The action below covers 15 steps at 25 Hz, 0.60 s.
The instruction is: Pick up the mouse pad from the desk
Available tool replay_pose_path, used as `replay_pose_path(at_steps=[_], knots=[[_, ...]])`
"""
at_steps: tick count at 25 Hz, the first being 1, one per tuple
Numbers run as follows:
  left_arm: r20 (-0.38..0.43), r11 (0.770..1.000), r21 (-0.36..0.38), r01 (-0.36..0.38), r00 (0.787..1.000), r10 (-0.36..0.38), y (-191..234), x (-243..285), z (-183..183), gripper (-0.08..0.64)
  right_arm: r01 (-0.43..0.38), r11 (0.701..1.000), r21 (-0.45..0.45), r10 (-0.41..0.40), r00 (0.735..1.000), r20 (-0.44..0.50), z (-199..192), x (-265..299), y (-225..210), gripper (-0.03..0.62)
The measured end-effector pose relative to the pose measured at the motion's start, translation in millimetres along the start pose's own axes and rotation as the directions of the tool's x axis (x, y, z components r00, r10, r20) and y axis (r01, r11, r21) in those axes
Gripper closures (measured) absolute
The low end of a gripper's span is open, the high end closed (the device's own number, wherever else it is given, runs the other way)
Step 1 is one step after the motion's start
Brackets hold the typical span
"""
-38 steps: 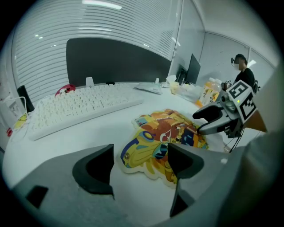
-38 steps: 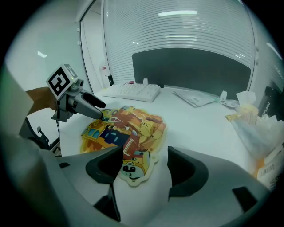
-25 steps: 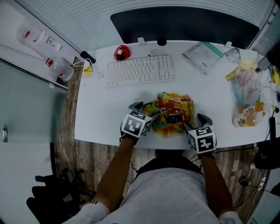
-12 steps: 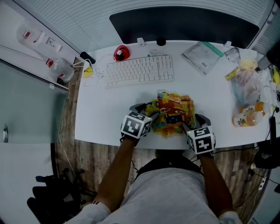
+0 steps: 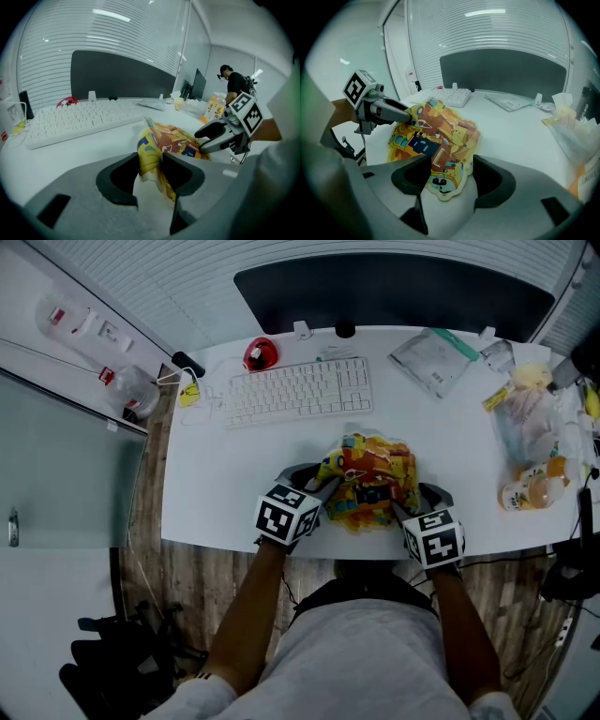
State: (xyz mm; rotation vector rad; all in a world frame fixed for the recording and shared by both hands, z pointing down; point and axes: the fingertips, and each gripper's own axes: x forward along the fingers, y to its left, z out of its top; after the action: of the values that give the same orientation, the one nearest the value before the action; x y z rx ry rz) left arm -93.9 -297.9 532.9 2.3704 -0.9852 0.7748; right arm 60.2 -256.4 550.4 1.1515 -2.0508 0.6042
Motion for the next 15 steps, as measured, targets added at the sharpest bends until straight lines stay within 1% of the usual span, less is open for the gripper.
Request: replay_pose_path(at_steps=[4,9,12,15], knots=[[0.073,0.997,0.079,0.016,0.997,-0.021,-5,-8,12,0.399,-0.021,1.0,-0.003,0.021,1.0,0.02,6,-2,-4,0.322],[0.139,0.985,0.168,0.033,0.989,-0.057,-13,-18,25,0.417,-0.03,0.999,0.011,0.029,0.998,0.056,13,-6,-13,0.322],[0.179,0.972,0.229,0.06,0.979,-0.103,-21,-24,33,0.43,-0.044,0.999,0.014,0.043,0.993,0.11,23,-9,-18,0.322],[0.216,0.949,0.303,0.083,0.964,-0.153,-28,-31,38,0.437,-0.076,0.997,0.0,0.075,0.985,0.158,33,-13,-24,0.322]])
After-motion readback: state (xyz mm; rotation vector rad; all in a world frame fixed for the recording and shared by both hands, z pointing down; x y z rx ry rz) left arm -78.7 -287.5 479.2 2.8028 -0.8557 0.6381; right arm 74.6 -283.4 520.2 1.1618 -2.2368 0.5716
